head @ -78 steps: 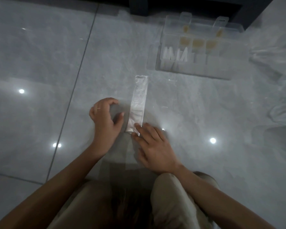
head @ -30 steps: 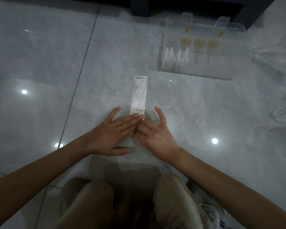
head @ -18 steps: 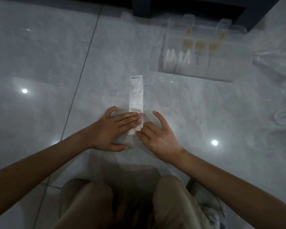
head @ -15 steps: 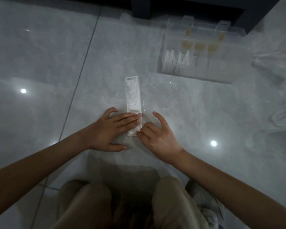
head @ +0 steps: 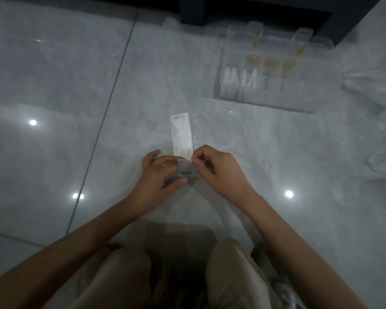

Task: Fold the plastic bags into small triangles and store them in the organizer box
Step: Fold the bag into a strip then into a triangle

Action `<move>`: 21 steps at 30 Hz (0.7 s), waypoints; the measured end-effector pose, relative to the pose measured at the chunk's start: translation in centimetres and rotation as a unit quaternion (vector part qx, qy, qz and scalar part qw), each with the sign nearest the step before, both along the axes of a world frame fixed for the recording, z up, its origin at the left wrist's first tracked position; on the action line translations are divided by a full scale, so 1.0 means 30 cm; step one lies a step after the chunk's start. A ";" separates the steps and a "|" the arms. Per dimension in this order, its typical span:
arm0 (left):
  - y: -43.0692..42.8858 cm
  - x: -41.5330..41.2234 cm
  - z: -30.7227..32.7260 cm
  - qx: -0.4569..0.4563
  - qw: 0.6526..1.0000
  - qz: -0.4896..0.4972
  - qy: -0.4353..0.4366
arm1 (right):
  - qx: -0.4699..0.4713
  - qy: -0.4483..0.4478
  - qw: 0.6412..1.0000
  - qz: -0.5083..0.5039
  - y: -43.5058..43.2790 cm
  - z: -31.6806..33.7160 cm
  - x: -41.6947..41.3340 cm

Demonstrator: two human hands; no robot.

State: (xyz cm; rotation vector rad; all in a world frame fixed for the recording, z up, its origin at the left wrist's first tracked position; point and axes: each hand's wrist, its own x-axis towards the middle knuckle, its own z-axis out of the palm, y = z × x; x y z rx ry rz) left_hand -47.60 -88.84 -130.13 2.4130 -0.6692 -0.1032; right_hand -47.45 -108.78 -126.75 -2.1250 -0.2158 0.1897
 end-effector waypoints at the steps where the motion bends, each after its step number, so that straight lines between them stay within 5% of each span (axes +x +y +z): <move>1: -0.021 -0.006 -0.002 -0.007 1.000 0.022 0.001 | -0.004 0.008 1.000 -0.015 -0.001 0.009 0.003; 8: -0.087 0.002 0.030 -0.029 0.989 0.118 0.080 | 0.173 0.184 0.958 -0.133 0.006 0.026 0.045; 14: -0.090 0.030 0.062 -0.002 0.983 0.116 0.143 | 0.075 0.146 0.985 -0.045 -0.024 0.001 0.058; 21: -0.111 0.061 0.079 0.014 0.984 0.106 0.142 | 0.090 0.129 0.979 -0.130 0.002 -0.037 0.059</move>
